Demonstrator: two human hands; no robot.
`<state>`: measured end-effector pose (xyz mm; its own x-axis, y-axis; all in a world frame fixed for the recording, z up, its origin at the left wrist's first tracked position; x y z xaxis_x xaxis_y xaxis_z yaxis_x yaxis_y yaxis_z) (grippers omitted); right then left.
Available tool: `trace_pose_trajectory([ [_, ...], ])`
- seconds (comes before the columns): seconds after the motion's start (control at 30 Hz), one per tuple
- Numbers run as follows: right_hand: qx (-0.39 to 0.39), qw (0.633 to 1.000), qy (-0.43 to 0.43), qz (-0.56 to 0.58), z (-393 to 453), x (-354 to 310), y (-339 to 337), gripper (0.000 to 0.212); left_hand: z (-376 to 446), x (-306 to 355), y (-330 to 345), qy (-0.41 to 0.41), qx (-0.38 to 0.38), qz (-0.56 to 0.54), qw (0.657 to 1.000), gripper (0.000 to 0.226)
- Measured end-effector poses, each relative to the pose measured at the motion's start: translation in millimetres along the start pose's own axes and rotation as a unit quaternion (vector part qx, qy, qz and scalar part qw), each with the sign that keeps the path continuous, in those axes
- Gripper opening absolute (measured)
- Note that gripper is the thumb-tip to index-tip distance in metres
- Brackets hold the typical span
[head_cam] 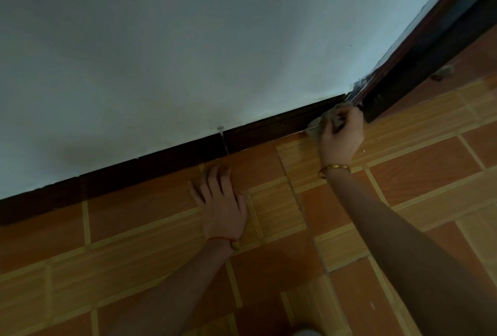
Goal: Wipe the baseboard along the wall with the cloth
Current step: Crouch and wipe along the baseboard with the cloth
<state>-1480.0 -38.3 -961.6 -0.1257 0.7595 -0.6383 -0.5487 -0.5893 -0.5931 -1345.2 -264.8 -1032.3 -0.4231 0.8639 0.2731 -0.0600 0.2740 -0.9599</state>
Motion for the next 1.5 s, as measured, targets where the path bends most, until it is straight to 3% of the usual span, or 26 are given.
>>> trace_pose_trajectory([
  [0.33,-0.094,0.993,-0.065,-0.003,-25.5,-3.7,20.1,0.024,-0.6,1.4,-0.2,-0.001,0.007,0.01,1.0,0.052],
  [0.53,0.008,1.0,-0.002,0.019,1.6,-14.3,-4.2,0.02,-0.7,1.5,-1.2,0.0,0.014,0.013,1.0,0.051],
  [0.67,-0.059,0.994,-0.044,0.079,-21.1,-57.0,3.9,0.017,-0.9,1.2,-1.3,0.002,0.019,0.012,1.0,0.052],
  [0.8,-0.102,0.971,-0.155,0.148,-54.6,-95.0,18.1,0.014,-0.1,-0.2,-1.6,0.002,0.019,0.018,1.0,0.053],
  [0.9,-0.092,0.972,-0.162,0.147,-46.0,-83.2,15.1,0.015,0.3,-1.3,-1.2,0.012,0.022,0.014,1.0,0.053],
  [1.07,-0.025,0.995,-0.063,0.068,-6.5,-22.2,-4.1,0.016,0.1,-1.2,-0.8,0.01,0.026,0.0,1.0,0.052],
  [1.2,-0.015,0.996,-0.072,0.049,-3.6,-12.4,-4.5,0.017,-0.2,-0.7,-1.0,0.009,0.023,0.007,1.0,0.052],
  [1.3,-0.072,0.991,-0.089,0.072,-26.2,-33.7,10.7,0.016,0.0,-0.7,-0.3,0.008,0.025,0.007,1.0,0.052],
  [1.4,-0.158,0.967,-0.168,0.109,-51.5,-50.5,28.4,0.018,0.2,-0.1,0.5,0.008,0.027,-0.002,1.0,0.051],
  [1.5,-0.189,0.958,-0.194,0.099,-55.7,-45.7,33.1,0.024,1.2,-1.1,-0.3,0.013,0.03,-0.01,0.999,0.05],
])
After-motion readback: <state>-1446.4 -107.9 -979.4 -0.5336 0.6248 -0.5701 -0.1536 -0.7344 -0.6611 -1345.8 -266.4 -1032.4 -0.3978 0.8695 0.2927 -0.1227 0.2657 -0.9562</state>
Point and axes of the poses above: each hand's wrist, its own z-axis towards the middle knuckle, its own y-axis out of the palm, x = y × z, the point moved 3 cm from there along z, towards the middle knuckle, and after that the axes turned 15 degrees about -y, right-handed, at the moved point
